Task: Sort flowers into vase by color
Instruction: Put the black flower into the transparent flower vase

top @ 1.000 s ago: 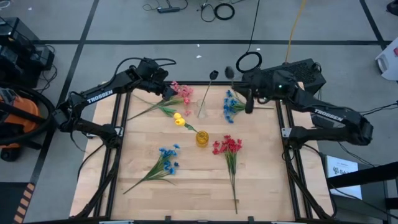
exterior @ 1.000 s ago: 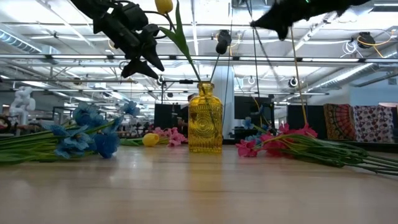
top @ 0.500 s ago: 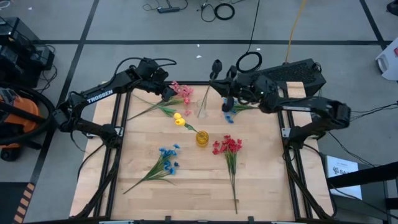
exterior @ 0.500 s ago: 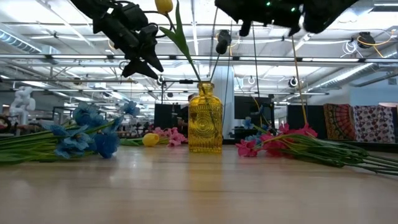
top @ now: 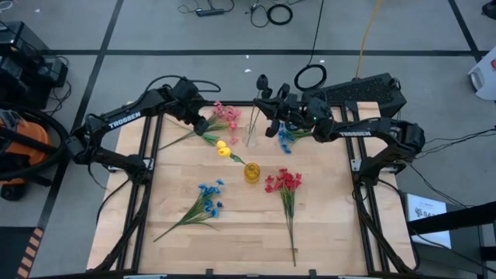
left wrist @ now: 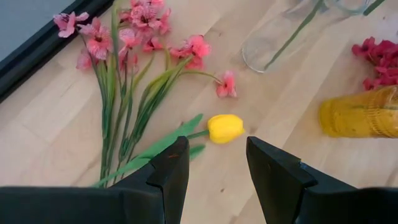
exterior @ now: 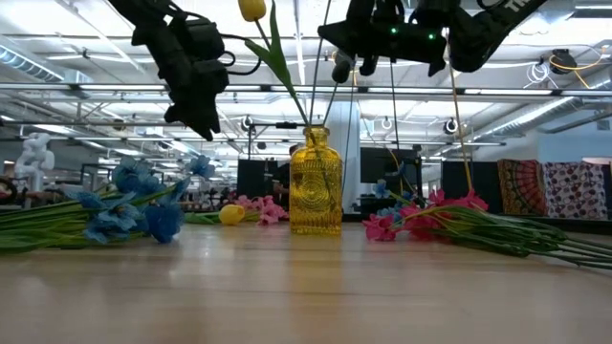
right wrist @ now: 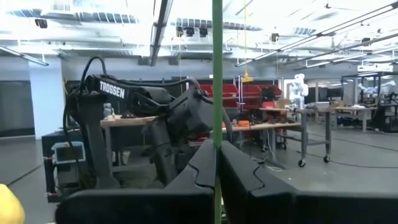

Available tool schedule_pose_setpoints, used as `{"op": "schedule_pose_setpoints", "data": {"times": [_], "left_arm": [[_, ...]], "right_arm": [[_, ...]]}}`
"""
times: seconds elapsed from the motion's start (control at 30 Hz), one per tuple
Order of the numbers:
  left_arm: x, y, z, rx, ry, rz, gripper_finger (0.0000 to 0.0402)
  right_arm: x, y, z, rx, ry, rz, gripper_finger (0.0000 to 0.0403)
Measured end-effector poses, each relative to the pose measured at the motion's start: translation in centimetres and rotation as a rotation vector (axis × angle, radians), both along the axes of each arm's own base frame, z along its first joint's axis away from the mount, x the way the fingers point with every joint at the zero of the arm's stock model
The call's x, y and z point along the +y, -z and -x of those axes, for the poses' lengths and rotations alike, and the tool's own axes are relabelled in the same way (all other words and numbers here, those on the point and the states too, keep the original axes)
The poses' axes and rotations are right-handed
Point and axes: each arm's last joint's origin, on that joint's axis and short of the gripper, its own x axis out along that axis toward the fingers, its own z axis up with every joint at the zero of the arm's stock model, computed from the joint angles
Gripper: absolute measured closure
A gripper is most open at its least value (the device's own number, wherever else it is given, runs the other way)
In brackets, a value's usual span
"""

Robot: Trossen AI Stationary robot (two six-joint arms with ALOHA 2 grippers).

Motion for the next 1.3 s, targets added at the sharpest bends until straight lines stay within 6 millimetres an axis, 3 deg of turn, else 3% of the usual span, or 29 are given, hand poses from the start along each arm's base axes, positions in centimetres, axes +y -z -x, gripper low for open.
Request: {"op": "schedule_pose_setpoints", "data": {"times": [0.27, 0.6, 0.87, 1.07, 1.3], "left_arm": [[0.0, 0.0, 0.0, 0.005, 0.017, -0.014, 0.0236], [0.0, 0.0, 0.0, 0.005, 0.017, -0.014, 0.0236], [0.0, 0.0, 0.0, 0.005, 0.016, -0.014, 0.0236], [0.1, 0.0, 0.0, 0.009, 0.027, -0.036, 0.0236], [0.4, -0.3, -0.3, -0.02, 0.021, -0.093, 0.0236]], "right_arm": [[0.1, -0.7, 0.3, -0.045, 0.033, 0.068, 0.0402], [-0.3, 1.5, -0.6, 0.092, 0.038, 0.003, 0.0402], [-0.9, 4.6, -2.2, 0.14, 0.021, -0.063, 0.0402], [-1.0, 5.7, -2.4, 0.214, 0.023, -0.094, 0.0397], [-0.8, 5.5, -1.9, 0.304, 0.02, -0.154, 0.0356]]}}
